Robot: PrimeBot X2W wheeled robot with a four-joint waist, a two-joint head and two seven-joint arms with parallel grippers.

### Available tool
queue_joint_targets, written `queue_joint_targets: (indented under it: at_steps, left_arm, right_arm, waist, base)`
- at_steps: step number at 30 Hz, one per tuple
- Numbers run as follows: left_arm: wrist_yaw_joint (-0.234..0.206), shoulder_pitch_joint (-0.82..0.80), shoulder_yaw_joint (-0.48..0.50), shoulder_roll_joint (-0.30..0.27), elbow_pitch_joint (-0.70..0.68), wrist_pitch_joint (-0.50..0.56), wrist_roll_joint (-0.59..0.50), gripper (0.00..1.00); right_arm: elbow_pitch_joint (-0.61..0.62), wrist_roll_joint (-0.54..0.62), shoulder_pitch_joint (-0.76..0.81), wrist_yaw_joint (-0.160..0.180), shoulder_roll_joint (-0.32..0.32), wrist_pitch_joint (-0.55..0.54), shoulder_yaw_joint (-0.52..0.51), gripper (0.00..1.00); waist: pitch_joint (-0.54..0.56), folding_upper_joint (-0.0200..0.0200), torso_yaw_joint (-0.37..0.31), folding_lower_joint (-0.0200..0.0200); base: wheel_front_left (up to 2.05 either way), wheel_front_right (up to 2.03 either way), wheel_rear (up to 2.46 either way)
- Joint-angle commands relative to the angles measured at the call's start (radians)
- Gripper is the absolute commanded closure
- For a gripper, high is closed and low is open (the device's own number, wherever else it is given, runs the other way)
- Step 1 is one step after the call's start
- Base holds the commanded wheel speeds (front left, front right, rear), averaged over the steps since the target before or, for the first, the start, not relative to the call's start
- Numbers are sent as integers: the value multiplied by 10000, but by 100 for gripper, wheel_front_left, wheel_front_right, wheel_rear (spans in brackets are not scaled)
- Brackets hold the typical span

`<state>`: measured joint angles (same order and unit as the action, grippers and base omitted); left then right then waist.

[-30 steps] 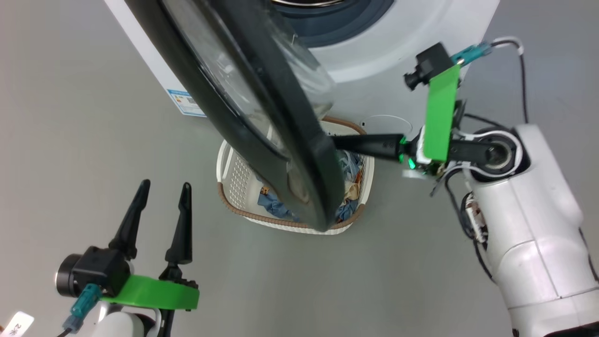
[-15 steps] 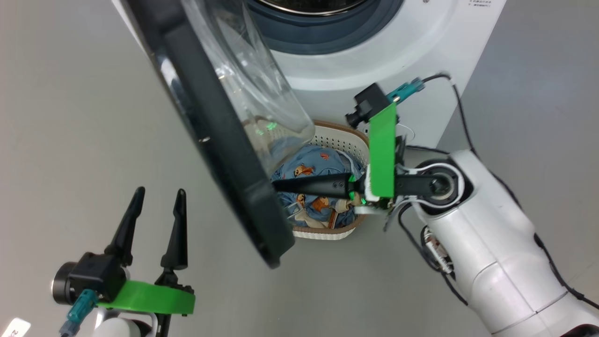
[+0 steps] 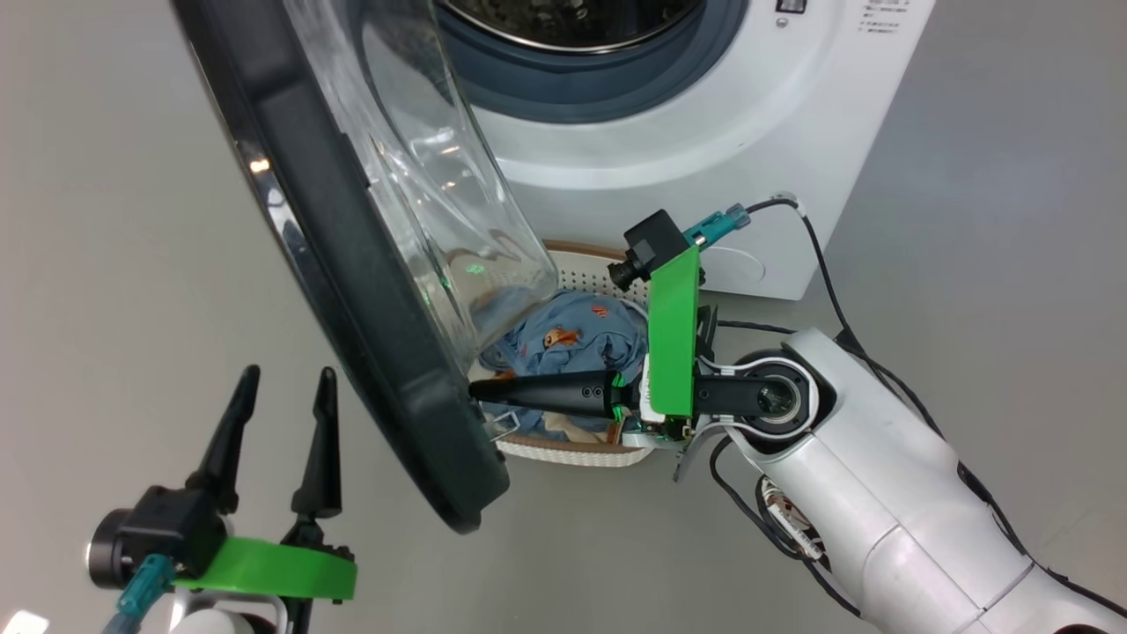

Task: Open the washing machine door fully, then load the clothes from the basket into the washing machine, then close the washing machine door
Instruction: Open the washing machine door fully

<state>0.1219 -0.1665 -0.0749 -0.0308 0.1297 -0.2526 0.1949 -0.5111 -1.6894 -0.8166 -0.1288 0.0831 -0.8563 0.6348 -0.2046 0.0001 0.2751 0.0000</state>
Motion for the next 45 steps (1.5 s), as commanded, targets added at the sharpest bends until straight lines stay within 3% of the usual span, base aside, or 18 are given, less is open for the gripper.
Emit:
queue_joint_targets:
  at_steps: [1,36,37,38,39,40,41,45]
  left_arm:
    - [-72,22,386,-194,-196,-92,-135,0]
    - [74,1943,1919,-194,-653,-92,-885,0]
    - [75,1973,1944,-194,-665,-92,-886,0]
    - [76,2000,1969,-194,-671,-92,-882,0]
    - [77,2025,1995,-194,-672,-92,-867,0]
    - [77,2047,2021,-194,-676,-92,-856,0]
    - [78,2064,2053,-194,-681,-92,-846,0]
    - [80,2115,2138,-194,-693,-92,-809,0]
  right_arm:
    - [247,-137,197,-19,-322,96,43,100]
    - [2504,-1584,4308,-19,842,3162,-1784,100]
    - [2571,-1563,4384,-19,863,3286,-1861,94]
    - [2633,-1537,4457,-19,877,3410,-1934,71]
    - [2692,-1484,4524,-19,892,3547,-2002,56]
    - [2761,-1392,4582,-19,908,3711,-2072,8]
    - [2813,-1278,4640,-19,920,3906,-2146,0]
    - [3019,-724,4764,-19,977,4600,-2382,0]
  waist:
    - [86,-1,-98,0]
    - [1809,-1,-2343,0]
    - [1805,-1,-2372,0]
    - [1805,-1,-2405,0]
    - [1804,-1,-2437,0]
    - [1798,-1,-2467,0]
    - [1795,-1,-2495,0]
    - [1799,-1,-2569,0]
  base:
    - [0,0,0]
    - [0,0,0]
    - [0,0,0]
    - [0,0,0]
    - [0,0,0]
    - [0,0,0]
    - [0,0,0]
    - [0,0,0]
